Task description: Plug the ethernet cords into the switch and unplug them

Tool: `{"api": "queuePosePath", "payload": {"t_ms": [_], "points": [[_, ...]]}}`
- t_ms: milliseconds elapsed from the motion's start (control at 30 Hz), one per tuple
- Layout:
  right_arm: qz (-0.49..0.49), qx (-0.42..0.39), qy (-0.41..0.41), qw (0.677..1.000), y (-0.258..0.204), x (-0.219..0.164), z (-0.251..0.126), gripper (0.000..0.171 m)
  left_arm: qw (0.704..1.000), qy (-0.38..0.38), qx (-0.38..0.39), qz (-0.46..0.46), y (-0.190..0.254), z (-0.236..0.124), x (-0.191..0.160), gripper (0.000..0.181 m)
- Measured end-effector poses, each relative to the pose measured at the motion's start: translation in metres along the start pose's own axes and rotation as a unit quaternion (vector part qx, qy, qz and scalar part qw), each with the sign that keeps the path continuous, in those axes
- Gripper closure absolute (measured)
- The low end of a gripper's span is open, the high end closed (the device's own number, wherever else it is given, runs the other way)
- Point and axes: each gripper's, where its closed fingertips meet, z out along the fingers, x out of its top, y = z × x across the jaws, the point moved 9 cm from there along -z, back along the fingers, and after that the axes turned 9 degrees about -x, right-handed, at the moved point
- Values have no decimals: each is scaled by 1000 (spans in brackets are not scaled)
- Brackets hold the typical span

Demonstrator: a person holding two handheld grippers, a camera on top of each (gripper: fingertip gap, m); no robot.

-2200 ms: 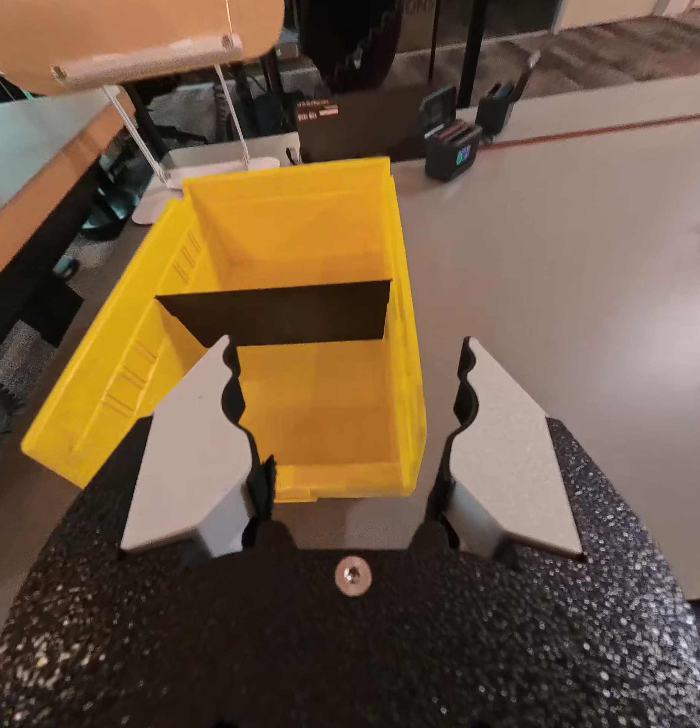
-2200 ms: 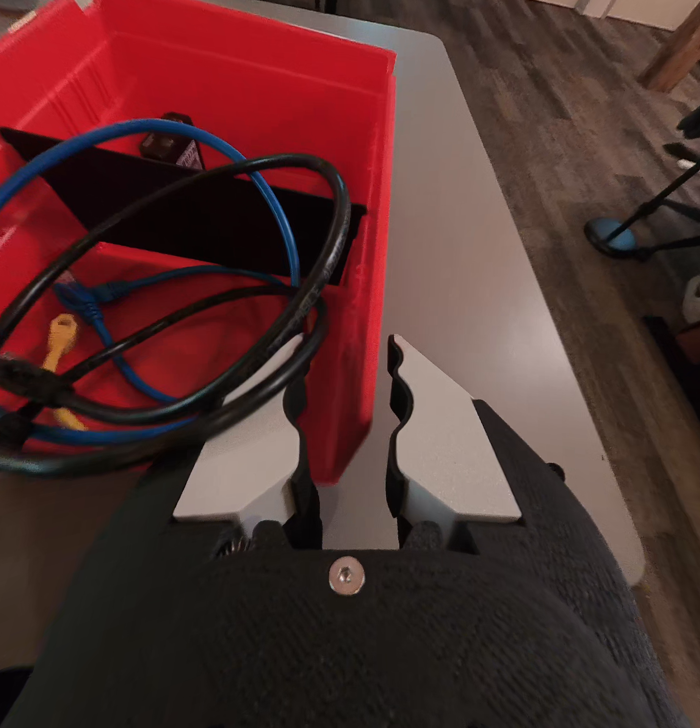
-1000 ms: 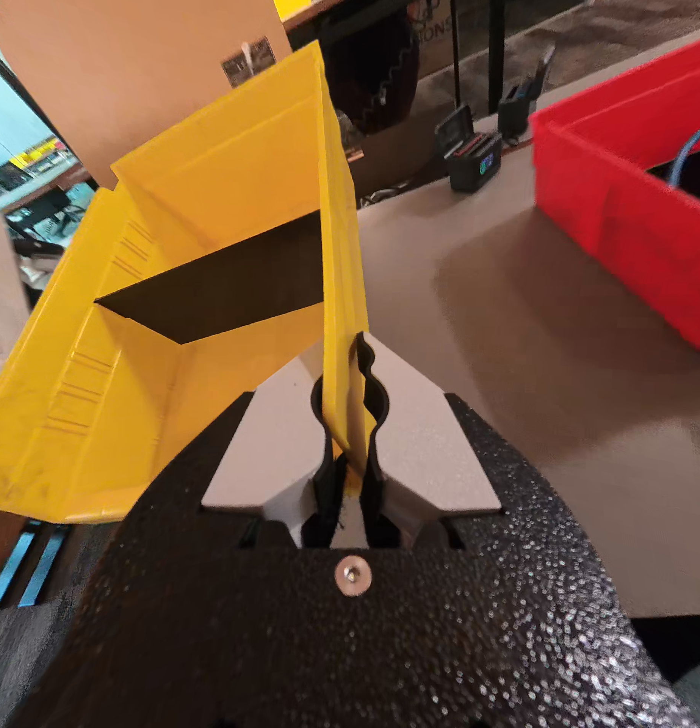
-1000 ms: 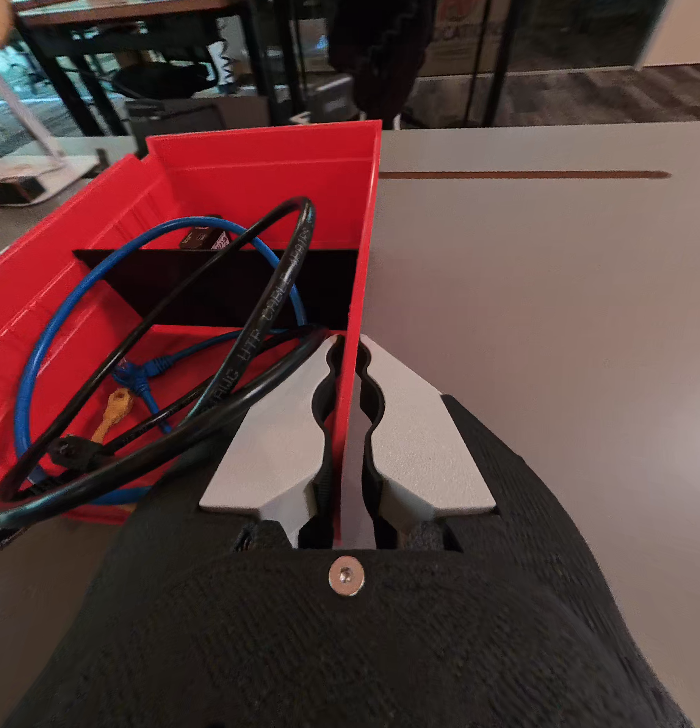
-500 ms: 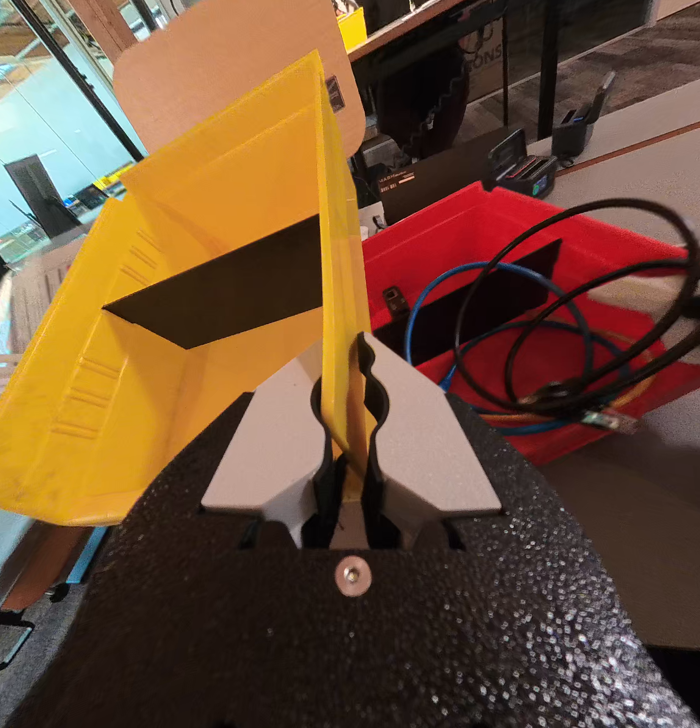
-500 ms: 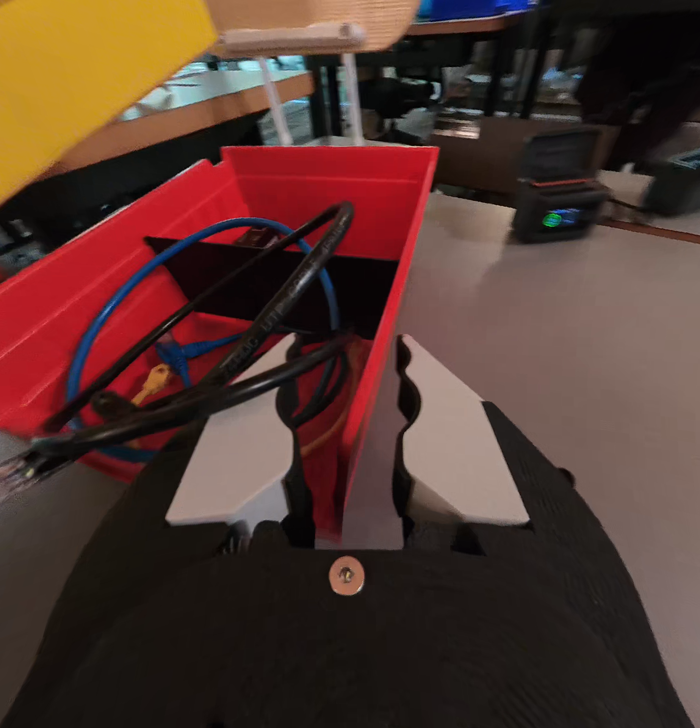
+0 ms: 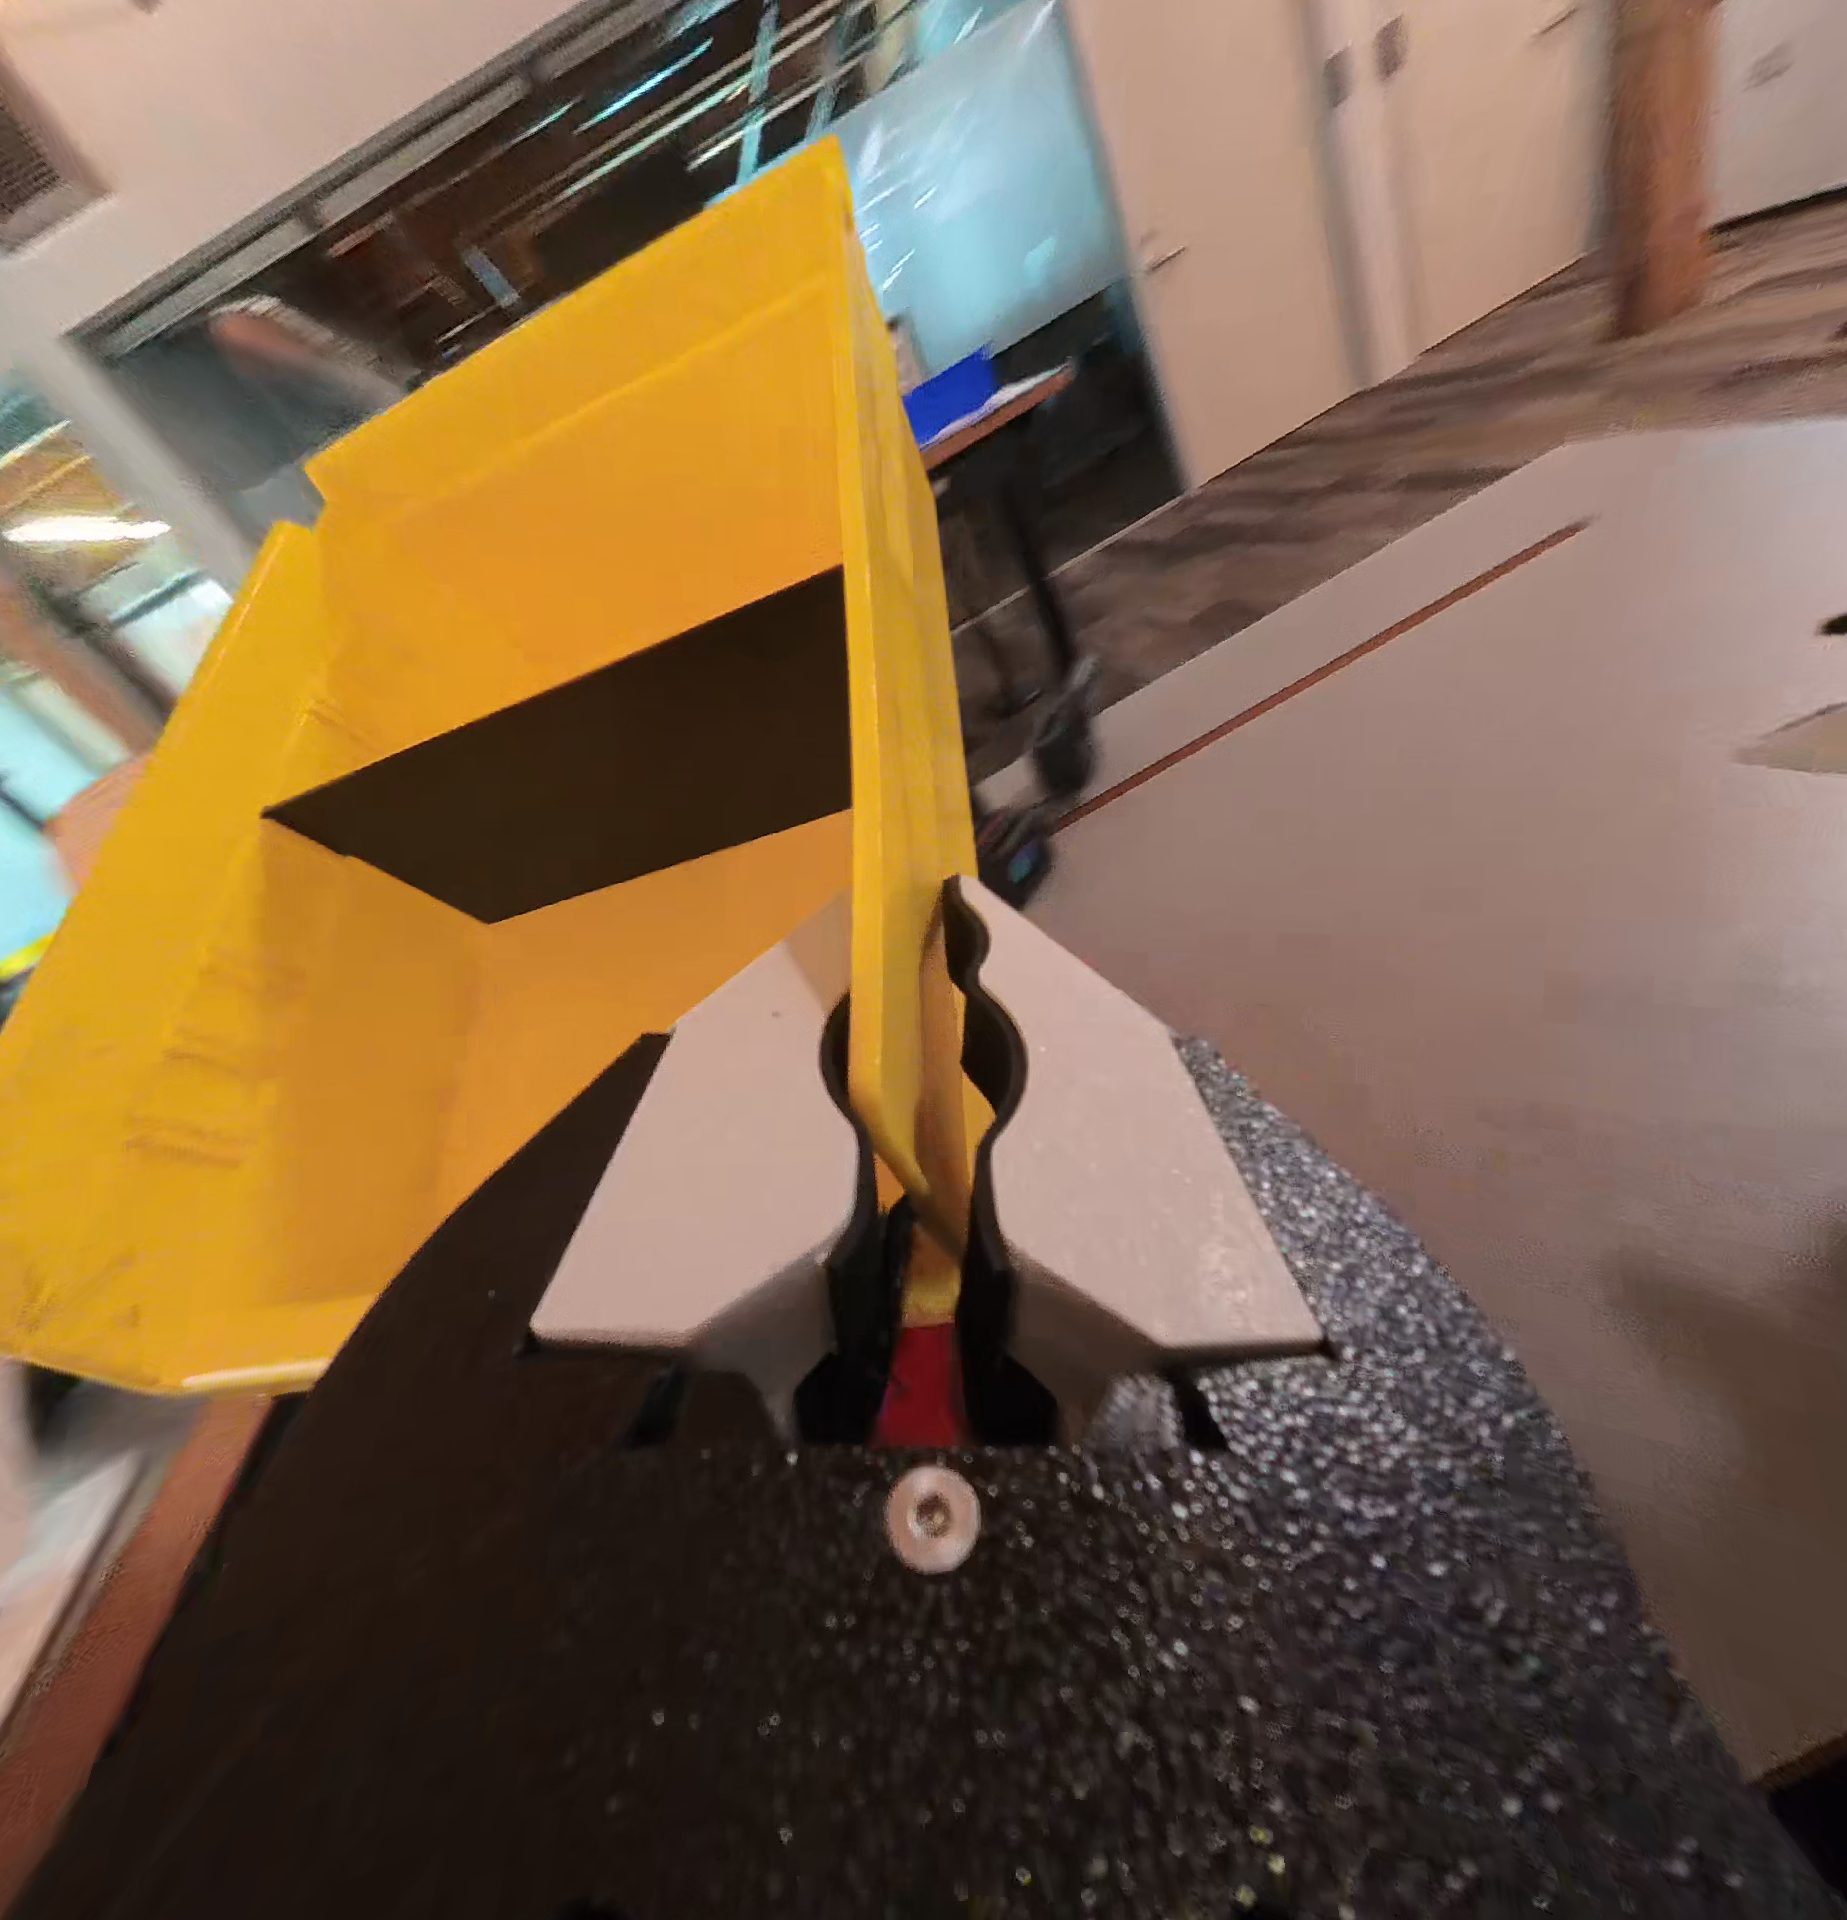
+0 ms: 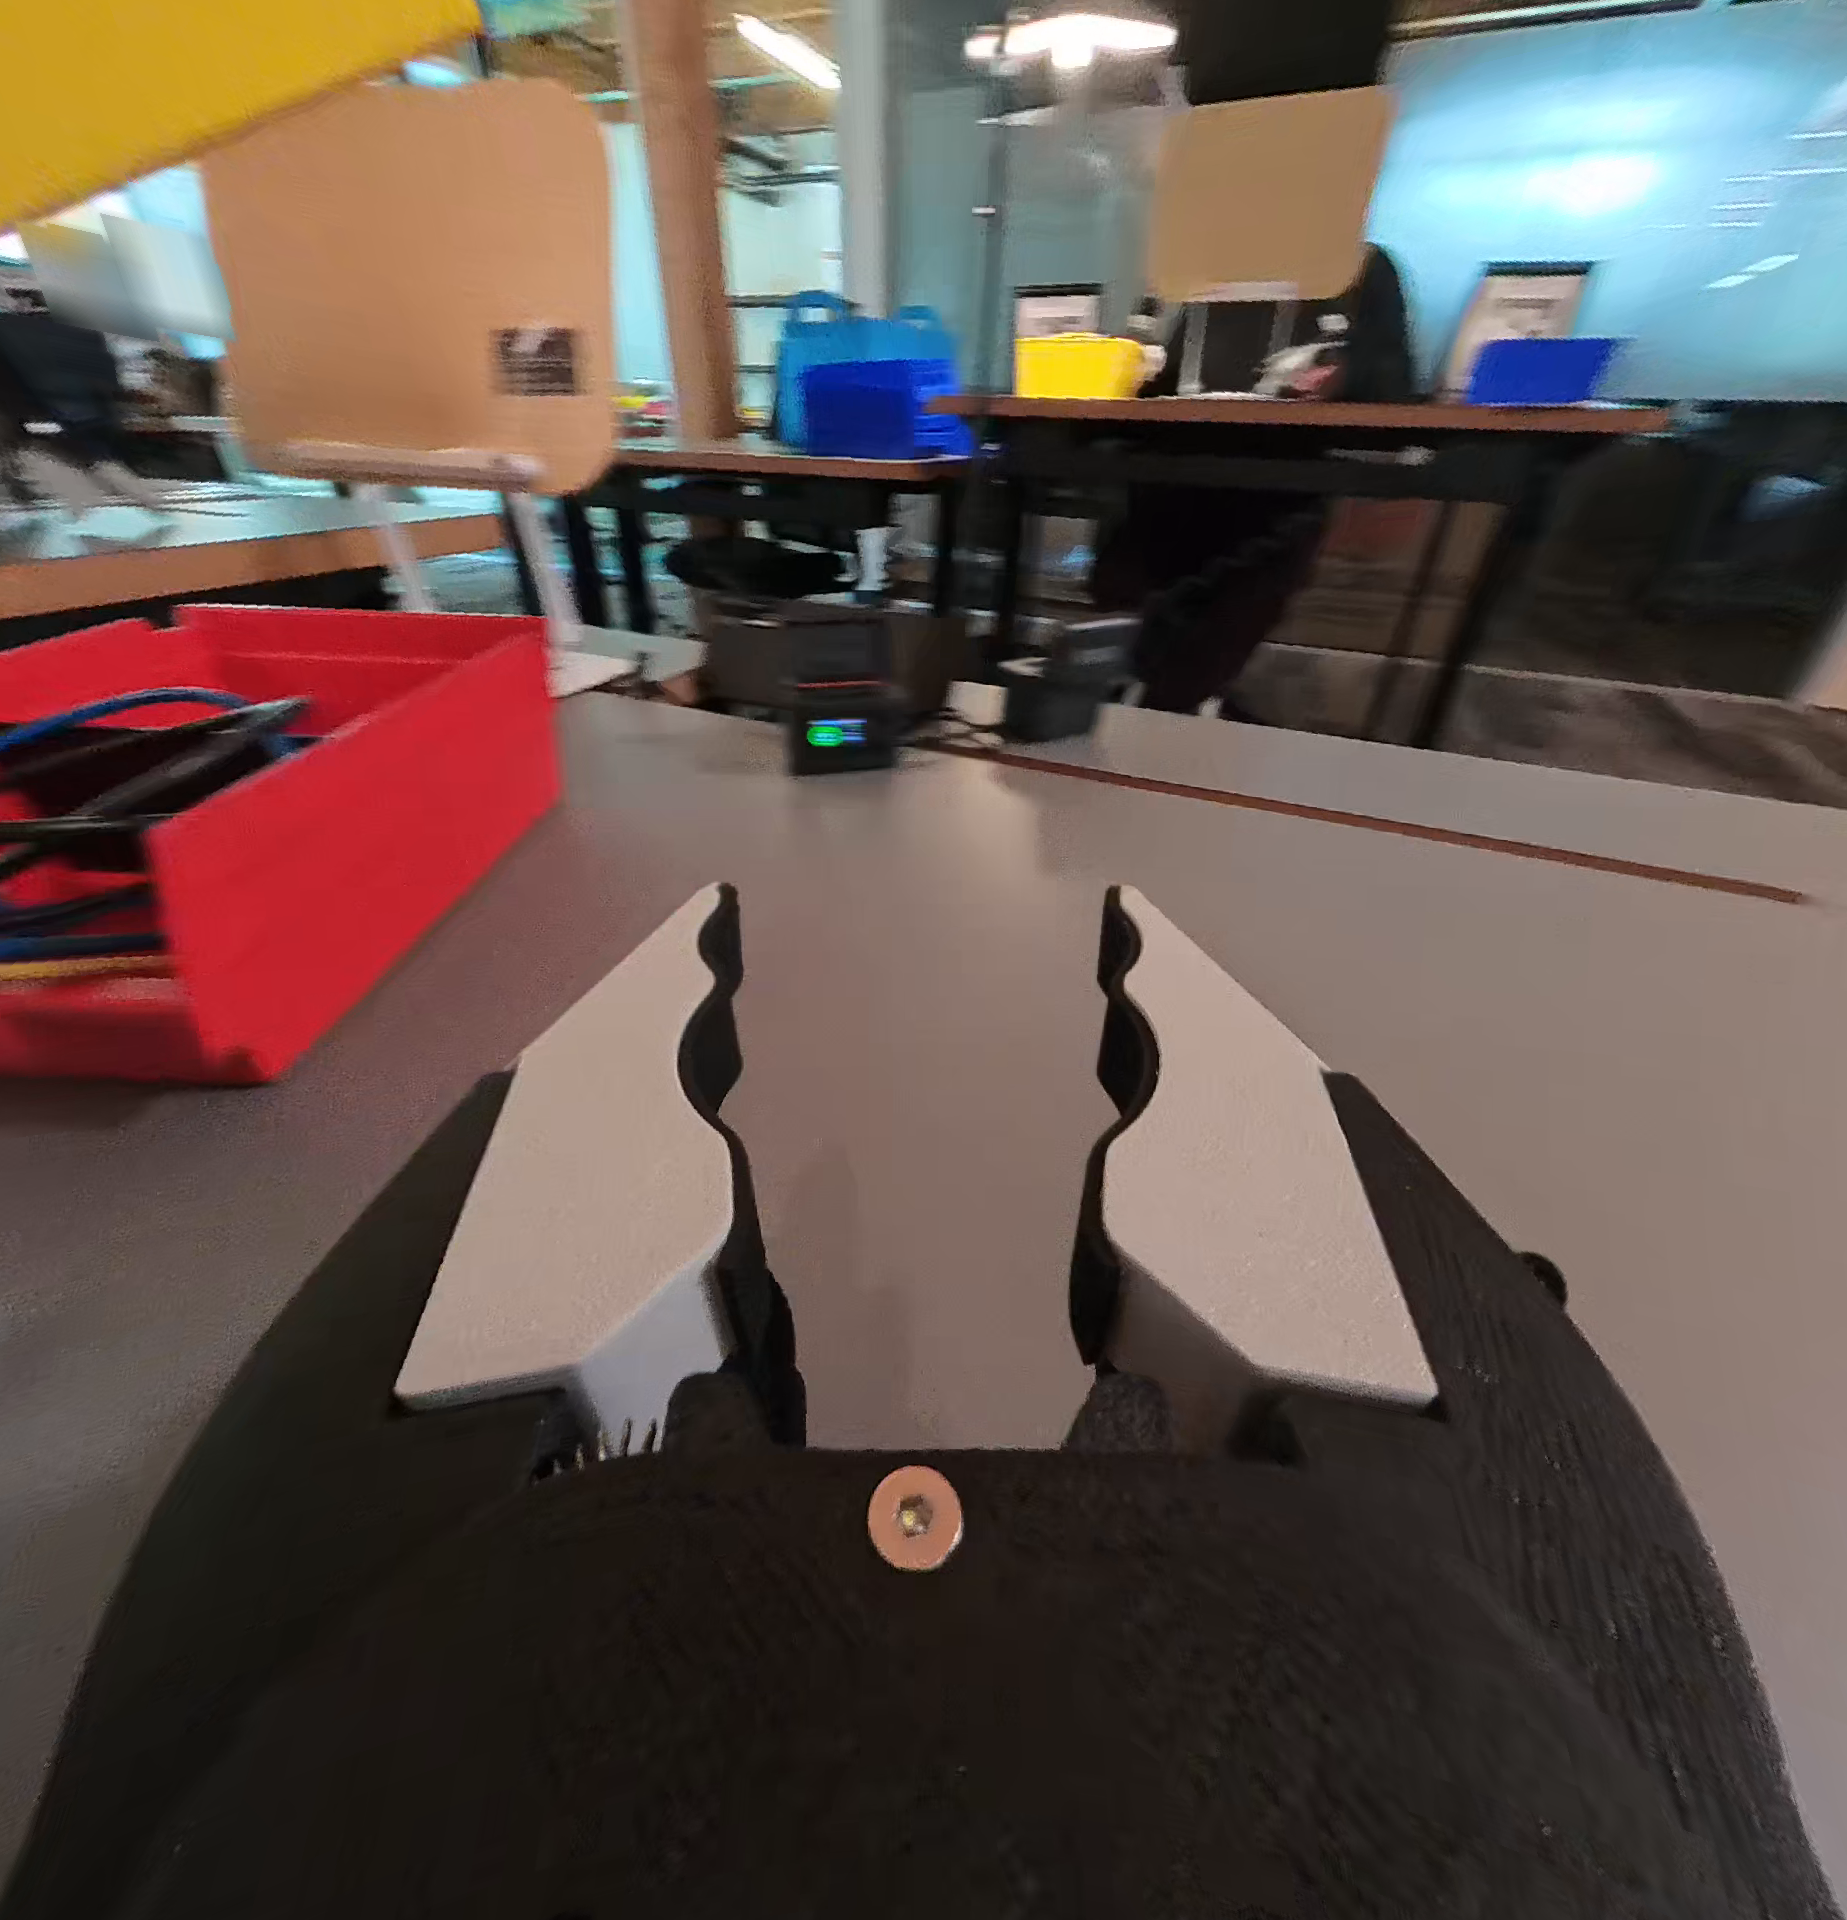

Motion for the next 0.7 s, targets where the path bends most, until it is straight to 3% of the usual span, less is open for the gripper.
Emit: {"api": "queuePosePath", "payload": {"t_ms": [233,300,467,700], "points": [[-39,-175,27,983,124,5,-60,103,975,64,-214,-13,84,78,45,176],[-19,-221,72,972,144,9,-75,111,961,65,-269,-11,112,102,51,176],[24,-233,111,966,158,17,-86,115,932,30,-361,8,183,152,43,175],[62,-206,107,971,156,15,-84,115,918,-40,-393,35,255,182,-5,174]]}}
